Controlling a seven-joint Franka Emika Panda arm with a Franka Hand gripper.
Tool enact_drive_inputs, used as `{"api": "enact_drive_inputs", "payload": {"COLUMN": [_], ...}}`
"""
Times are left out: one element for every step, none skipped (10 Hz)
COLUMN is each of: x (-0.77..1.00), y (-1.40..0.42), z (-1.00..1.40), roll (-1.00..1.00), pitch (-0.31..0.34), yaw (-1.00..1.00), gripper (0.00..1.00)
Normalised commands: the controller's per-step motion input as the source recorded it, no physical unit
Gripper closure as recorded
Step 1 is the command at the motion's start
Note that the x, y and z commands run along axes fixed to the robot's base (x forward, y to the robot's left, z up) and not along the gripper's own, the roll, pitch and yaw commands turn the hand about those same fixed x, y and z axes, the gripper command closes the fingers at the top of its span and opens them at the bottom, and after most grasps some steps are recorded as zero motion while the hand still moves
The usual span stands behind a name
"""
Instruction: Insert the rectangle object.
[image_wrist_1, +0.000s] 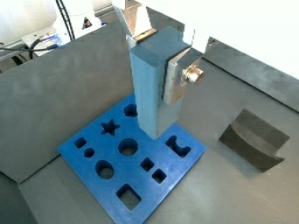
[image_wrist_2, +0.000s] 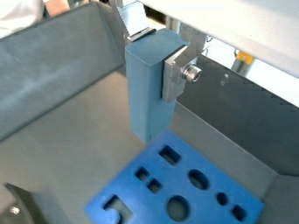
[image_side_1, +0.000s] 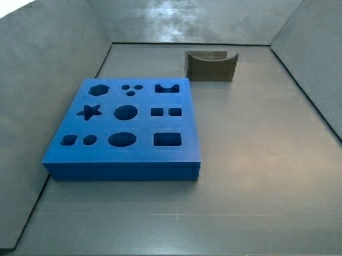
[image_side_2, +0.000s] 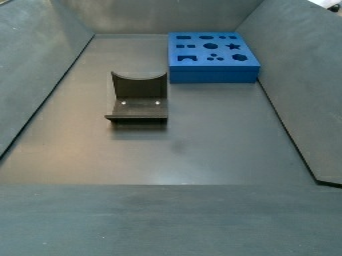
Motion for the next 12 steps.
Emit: {"api": "enact_drive_inputs", "payload": {"x": [-0.35,-0.20,-0.11,-0.03,-0.01,0.44,0.41,0.27,0.22,0.14,0.09,0.45], "y": [-0.74,-0.63,-0.43,-0.18,-0.09,0.66,0.64,0.41,0.28,0.14,0.08,-0.28], "z": [-1.00,-0.89,-0.70,-0.45,-0.26,1.00,1.00,0.67,0.46,0.25,0.17,-0.13], "roll": [0.08,0.07,0.06,0.07,0.05,0.08,0.08,-0.01,-0.01,-0.01,-0.01,0.00], "pitch": [0.181,0.071,0.035,-0.004,-0.023,0.025,0.024,0.116,0.114,0.108,0.100,0.037], "yaw": [0.13,0.09,0.06,0.04,0.03,-0.29,-0.29,-0.17,-0.12,-0.05,-0.03,-0.42], "gripper": [1.00,1.00,1.00,1.00,1.00,1.00,1.00,1.00,1.00,1.00,1.00,1.00]}}
